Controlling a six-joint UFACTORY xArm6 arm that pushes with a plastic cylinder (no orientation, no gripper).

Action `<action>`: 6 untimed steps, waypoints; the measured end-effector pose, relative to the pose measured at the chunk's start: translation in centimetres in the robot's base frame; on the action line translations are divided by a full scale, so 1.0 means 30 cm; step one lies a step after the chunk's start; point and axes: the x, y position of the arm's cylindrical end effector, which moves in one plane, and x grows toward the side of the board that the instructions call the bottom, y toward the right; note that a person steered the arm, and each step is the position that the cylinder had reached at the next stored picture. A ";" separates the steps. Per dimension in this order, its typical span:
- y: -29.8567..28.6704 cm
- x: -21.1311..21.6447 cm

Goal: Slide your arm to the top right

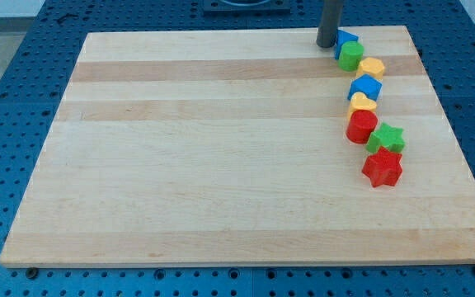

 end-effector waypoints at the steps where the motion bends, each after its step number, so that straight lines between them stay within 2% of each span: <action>1: 0.019 -0.006; 5: 0.002 -0.134; 6: 0.128 -0.135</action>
